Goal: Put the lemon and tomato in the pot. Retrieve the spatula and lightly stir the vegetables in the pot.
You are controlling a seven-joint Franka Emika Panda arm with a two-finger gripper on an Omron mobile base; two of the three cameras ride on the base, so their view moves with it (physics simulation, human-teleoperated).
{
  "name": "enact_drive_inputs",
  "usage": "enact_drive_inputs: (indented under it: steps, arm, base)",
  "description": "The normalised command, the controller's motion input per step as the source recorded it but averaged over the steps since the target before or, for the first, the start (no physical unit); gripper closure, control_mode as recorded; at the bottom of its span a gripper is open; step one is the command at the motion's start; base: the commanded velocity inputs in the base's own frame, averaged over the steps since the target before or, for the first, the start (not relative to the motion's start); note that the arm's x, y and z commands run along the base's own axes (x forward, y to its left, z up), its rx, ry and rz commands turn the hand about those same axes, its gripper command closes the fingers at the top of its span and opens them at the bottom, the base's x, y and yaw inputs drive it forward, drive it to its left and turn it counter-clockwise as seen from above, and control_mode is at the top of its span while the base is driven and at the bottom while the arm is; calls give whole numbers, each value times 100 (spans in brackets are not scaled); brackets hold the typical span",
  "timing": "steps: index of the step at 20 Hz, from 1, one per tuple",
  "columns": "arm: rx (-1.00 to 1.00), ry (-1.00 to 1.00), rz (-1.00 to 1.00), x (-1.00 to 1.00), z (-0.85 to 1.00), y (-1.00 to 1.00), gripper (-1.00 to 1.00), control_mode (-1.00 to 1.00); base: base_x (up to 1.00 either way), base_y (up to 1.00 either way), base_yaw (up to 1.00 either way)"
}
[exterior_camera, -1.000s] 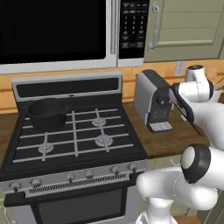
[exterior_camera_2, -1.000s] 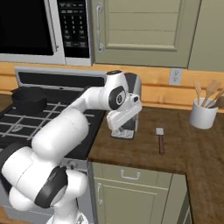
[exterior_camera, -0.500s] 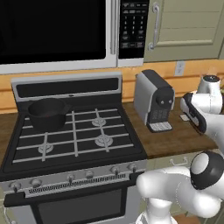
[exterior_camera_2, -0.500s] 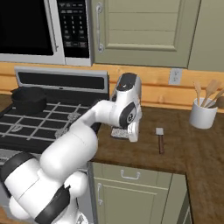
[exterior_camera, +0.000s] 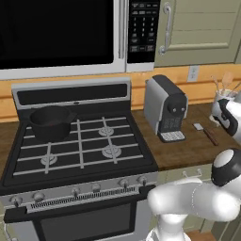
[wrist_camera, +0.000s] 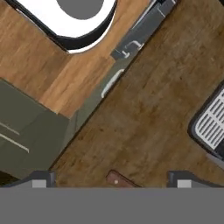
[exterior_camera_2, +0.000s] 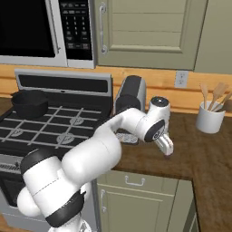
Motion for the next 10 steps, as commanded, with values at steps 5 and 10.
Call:
enact_drive_inputs:
  steps: [5,10]
  arm:
    - [-3,7,59,0,-33,-19,-100,-100]
    - [0,-18,40,0,-34,0,-100,-100]
  base:
    - [0,0,0]
    - [0,0,0]
